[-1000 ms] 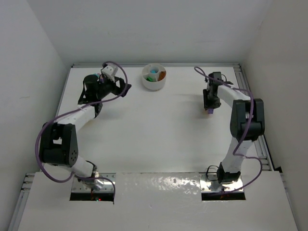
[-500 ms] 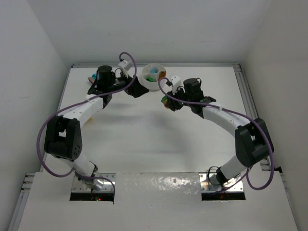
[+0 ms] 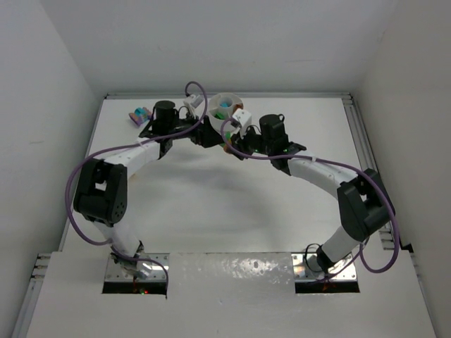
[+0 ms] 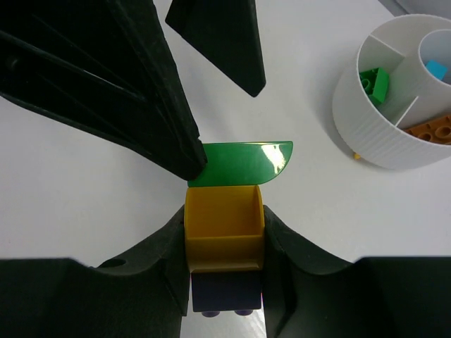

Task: Sort the legos into containers by color

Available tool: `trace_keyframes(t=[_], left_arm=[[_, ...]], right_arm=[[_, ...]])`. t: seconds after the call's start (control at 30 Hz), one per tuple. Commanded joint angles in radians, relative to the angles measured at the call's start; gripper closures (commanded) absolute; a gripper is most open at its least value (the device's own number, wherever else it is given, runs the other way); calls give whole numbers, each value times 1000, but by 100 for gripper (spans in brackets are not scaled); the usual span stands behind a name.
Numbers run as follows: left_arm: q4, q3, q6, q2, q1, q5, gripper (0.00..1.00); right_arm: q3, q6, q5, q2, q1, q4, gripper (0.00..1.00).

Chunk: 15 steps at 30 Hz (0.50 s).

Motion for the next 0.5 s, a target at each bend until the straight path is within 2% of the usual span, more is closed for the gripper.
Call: trace_keyframes(t=[0.0, 0.17, 0.27, 0.47], left_arm=[[57, 39, -26, 11, -18, 16, 7], [85, 40, -46, 32, -25, 9, 11], [153, 30, -77, 41, -27, 48, 18], [292, 13, -144, 64, -27, 125, 41]], right_arm=[[22, -34, -16, -10, 3, 73, 100], [27, -48, -13, -5, 11, 66, 100], [25, -59, -10, -7, 15, 63, 100], [18, -57, -2, -8, 18, 77, 100]])
